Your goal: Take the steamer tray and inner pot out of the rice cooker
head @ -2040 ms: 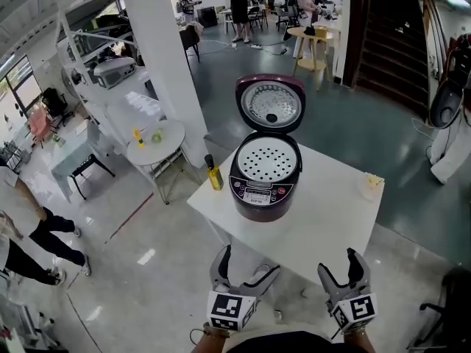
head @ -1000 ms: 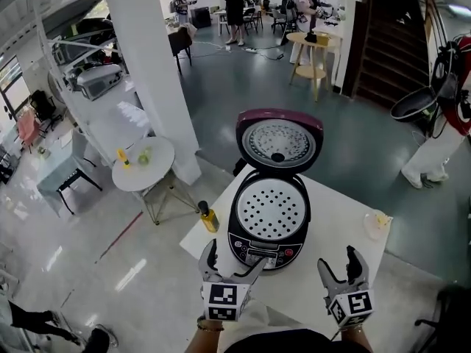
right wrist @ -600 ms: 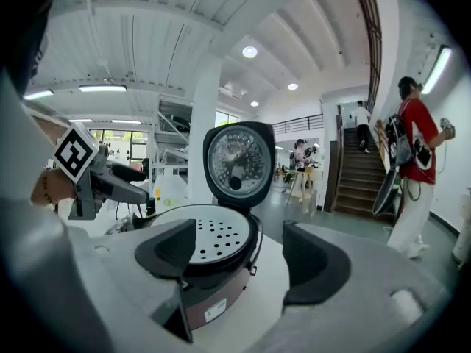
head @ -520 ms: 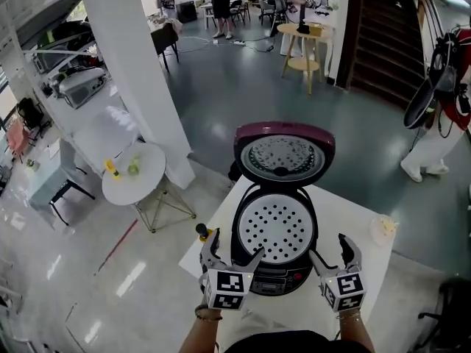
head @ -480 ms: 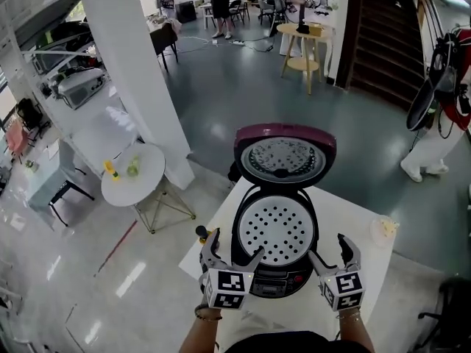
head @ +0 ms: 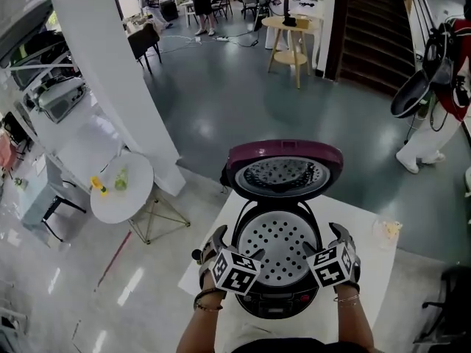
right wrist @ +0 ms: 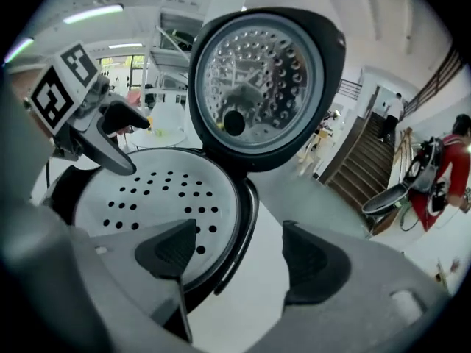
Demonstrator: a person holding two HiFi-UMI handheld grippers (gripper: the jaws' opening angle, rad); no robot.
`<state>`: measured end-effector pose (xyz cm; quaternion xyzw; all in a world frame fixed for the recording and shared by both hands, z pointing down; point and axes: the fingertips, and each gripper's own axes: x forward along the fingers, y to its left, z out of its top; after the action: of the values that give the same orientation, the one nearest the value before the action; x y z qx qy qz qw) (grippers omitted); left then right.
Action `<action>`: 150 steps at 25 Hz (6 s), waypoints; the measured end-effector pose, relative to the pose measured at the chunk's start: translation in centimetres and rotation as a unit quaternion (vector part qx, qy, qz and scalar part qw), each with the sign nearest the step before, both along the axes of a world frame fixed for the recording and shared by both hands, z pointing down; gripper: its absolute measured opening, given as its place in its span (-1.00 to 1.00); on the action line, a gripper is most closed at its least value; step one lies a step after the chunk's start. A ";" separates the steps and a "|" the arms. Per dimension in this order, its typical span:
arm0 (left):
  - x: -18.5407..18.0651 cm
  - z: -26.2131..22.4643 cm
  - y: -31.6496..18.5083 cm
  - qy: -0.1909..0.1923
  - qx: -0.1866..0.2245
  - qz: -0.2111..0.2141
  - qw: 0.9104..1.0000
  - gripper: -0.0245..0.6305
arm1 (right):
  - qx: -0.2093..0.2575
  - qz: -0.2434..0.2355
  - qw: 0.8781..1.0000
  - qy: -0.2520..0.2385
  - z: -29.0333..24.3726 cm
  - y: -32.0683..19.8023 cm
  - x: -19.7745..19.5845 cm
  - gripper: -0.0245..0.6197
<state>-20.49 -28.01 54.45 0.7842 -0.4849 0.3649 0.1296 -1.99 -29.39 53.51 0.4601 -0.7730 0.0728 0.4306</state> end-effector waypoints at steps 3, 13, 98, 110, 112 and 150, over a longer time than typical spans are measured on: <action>-0.1 0.3 -2.0 -0.021 0.011 -0.001 1.000 0.49 | -0.021 -0.001 0.999 0.037 1.4 -1.5 -0.4 0.18; -0.8 4.4 -4.5 -0.117 -0.018 0.020 0.993 -0.28 | -0.040 -0.036 0.989 0.134 4.6 -3.8 -1.2 0.03; 2.8 -6.5 4.5 0.033 0.179 -0.095 0.979 0.09 | -0.071 0.468 0.790 -0.391 11.8 3.4 22.6 0.24; 1.9 -0.6 1.2 -0.077 0.017 -0.002 0.997 0.52 | -0.041 -0.009 0.996 -0.078 1.4 -0.9 0.1 0.47; 1.6 0.9 0.7 -0.095 -0.021 0.017 0.995 0.52 | -0.061 -0.025 0.998 -0.002 2.9 -1.7 -0.3 0.47; -0.9 -0.5 -2.4 -0.094 -0.040 0.034 0.994 -0.63 | -0.004 -0.022 0.995 0.094 -1.3 -2.0 -2.0 -0.63</action>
<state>-21.43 -30.42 53.94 0.7564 -0.4534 0.4604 0.1021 -4.01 -31.36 52.19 0.4461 -0.7387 0.0233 0.5047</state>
